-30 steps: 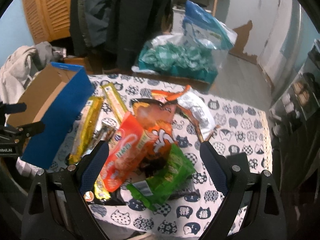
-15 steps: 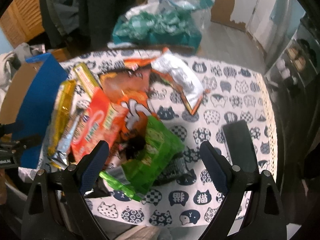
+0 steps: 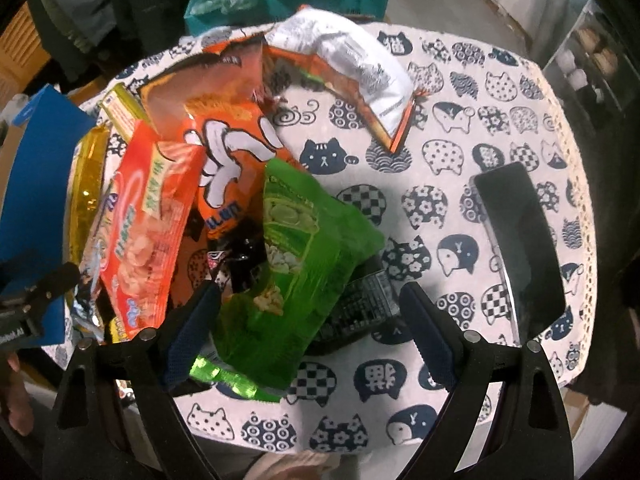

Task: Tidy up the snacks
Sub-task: 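Grasp the gold bar with the left tool while the right tool grasps the green bag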

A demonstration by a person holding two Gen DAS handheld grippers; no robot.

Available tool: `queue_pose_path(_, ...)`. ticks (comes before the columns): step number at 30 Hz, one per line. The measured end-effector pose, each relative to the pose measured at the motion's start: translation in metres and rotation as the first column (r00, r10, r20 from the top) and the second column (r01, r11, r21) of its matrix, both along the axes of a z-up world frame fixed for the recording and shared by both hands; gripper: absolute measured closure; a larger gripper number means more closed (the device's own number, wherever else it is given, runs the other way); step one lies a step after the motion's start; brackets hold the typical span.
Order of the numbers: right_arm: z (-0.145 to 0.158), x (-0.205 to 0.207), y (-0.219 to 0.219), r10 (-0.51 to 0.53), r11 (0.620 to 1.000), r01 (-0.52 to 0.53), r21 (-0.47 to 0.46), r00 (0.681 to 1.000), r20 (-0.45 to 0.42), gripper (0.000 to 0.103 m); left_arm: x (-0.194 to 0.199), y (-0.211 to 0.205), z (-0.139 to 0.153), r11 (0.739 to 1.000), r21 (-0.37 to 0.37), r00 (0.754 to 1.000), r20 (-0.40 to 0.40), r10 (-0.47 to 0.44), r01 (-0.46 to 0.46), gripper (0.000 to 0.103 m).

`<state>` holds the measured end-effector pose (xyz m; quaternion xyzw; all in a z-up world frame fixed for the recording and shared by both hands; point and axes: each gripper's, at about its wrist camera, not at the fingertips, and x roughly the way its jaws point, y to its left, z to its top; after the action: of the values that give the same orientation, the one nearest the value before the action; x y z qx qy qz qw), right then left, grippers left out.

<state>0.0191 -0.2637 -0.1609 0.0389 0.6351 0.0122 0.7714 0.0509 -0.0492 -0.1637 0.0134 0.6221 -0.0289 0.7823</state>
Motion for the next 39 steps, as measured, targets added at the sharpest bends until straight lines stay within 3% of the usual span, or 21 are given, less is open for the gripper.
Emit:
queue_pose_path(2, -0.005, 0.003, 0.001, 0.003, 1.000, -0.003, 0.014, 1.000, -0.005, 0.020, 0.005, 0.001, -0.006, 1.000, -0.007, 1.000, -0.009, 0.009, -0.009, 0.010)
queue_pose_path(8, -0.013, 0.009, 0.003, 0.043, 0.998, -0.043, 0.034, 0.999, -0.003, 0.063, 0.023, 0.014, -0.012, 0.997, -0.058, 0.999, -0.010, 0.044, -0.044, 0.010)
queue_pose_path(10, -0.011, 0.010, 0.004, 0.069, 0.997, -0.069, 0.019, 0.998, 0.010, 0.067, 0.031, 0.021, -0.013, 0.995, -0.071, 0.998, -0.011, 0.068, -0.069, 0.010)
queue_pose_path(15, 0.003, 0.009, 0.008, 0.100, 0.995, -0.099, -0.019, 0.994, 0.047, 0.070, 0.043, 0.037, -0.019, 0.985, -0.120, 0.992, -0.017, 0.126, -0.127, 0.022)
queue_pose_path(17, 0.005, 0.012, 0.005, 0.099, 0.995, -0.098, -0.017, 0.993, 0.061, 0.070, 0.049, 0.042, -0.022, 0.979, -0.143, 0.989, -0.028, 0.143, -0.146, 0.030)
queue_pose_path(19, 0.009, 0.016, 0.003, 0.094, 0.996, -0.093, -0.010, 0.993, 0.073, 0.070, 0.053, 0.043, -0.028, 0.976, -0.158, 0.988, -0.045, 0.146, -0.151, 0.046)
queue_pose_path(23, 0.015, 0.014, 0.002, 0.087, 0.996, -0.087, 0.002, 0.992, 0.089, 0.070, 0.053, 0.033, -0.030, 0.986, -0.125, 0.994, -0.017, 0.111, -0.113, 0.058)
queue_pose_path(24, 0.017, 0.015, 0.002, 0.086, 0.996, -0.087, 0.004, 0.992, 0.094, 0.070, 0.052, 0.030, -0.030, 0.987, -0.122, 0.995, -0.008, 0.099, -0.100, 0.069)
queue_pose_path(25, 0.019, 0.014, 0.001, 0.088, 0.996, -0.089, 0.004, 0.991, 0.097, 0.070, 0.051, 0.028, -0.029, 0.989, -0.114, 0.996, -0.004, 0.092, -0.092, 0.071)
queue_pose_path(30, 0.029, 0.008, -0.001, 0.109, 0.994, -0.108, -0.010, 0.987, 0.122, 0.070, 0.049, 0.015, -0.023, 0.998, -0.048, 0.998, 0.033, 0.045, -0.044, 0.074)
queue_pose_path(39, 0.046, 0.011, 0.008, 0.132, 0.991, -0.127, -0.038, 0.977, 0.168, 0.070, 0.025, 0.023, 0.003, 1.000, -0.017, 0.997, 0.082, 0.010, -0.009, 0.075)
